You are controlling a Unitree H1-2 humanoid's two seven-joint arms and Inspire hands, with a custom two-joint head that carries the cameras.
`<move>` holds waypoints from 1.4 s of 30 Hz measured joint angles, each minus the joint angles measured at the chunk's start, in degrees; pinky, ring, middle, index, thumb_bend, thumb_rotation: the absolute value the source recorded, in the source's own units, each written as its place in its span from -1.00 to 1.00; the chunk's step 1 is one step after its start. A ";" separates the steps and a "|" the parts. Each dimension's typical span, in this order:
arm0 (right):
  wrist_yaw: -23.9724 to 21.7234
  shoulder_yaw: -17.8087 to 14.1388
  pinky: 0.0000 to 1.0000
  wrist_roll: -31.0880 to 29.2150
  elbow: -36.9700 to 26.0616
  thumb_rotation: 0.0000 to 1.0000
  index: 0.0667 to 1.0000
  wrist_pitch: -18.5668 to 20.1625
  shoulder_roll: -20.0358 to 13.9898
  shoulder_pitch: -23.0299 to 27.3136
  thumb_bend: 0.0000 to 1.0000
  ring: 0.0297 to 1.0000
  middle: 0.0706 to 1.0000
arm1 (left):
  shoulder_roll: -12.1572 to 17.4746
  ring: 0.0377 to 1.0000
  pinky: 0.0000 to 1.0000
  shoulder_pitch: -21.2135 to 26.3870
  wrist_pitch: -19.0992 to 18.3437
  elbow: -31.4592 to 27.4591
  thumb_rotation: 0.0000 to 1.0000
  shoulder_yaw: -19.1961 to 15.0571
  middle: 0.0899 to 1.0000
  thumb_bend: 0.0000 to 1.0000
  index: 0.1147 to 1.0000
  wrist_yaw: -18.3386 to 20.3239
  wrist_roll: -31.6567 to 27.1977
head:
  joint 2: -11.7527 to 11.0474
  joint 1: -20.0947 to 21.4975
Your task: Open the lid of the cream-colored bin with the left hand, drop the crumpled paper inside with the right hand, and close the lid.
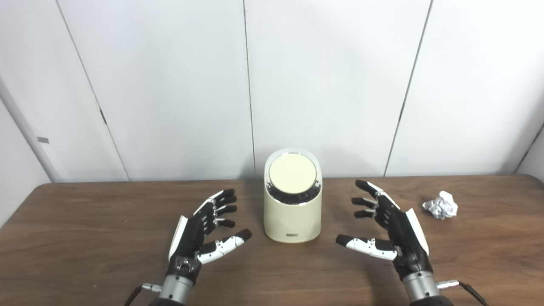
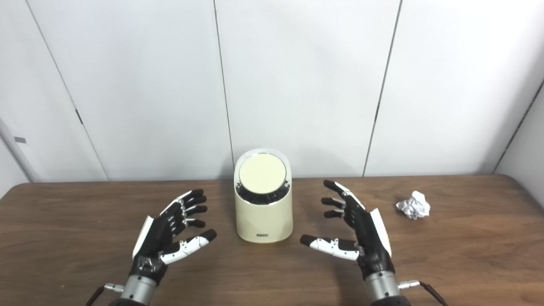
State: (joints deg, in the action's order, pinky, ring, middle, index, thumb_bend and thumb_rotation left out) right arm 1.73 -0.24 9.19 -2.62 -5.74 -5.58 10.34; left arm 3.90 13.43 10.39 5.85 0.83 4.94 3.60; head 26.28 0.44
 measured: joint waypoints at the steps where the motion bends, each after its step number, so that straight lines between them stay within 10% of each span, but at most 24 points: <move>1: 0.00 0.00 0.25 0.00 0.00 -0.63 0.65 0.00 0.00 0.00 0.69 0.49 0.74 | 0.00 0.54 0.29 0.00 0.00 0.00 -0.60 0.02 0.61 0.49 0.68 0.01 0.00 | 0.00 0.00; 28: 0.14 -0.11 0.23 -0.08 0.03 -0.67 0.62 -0.01 0.21 0.01 0.67 0.46 0.71 | 0.00 0.53 0.28 0.05 0.10 0.11 -0.61 0.04 0.60 0.47 0.65 0.10 -0.05 | -0.35 -0.17; 36: 0.30 -0.07 0.20 0.07 1.82 -0.68 0.62 -1.23 0.29 0.47 0.64 0.45 0.71 | -0.55 0.87 0.88 1.22 -0.15 0.13 -0.22 0.04 0.80 0.62 0.82 -2.09 1.97 | -1.14 -0.17; 42: 0.35 -0.06 0.21 0.09 3.15 -0.68 0.63 -1.71 0.35 0.80 0.63 0.46 0.72 | -1.03 0.80 0.69 4.52 -4.31 -1.87 -0.25 0.36 0.79 0.63 0.83 -4.00 5.14 | -1.67 0.09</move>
State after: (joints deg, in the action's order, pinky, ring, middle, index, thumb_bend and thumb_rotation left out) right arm 2.09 -0.31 9.28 0.52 -7.45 -5.23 11.14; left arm 2.88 17.95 6.08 3.98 1.18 0.93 8.74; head 24.61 0.53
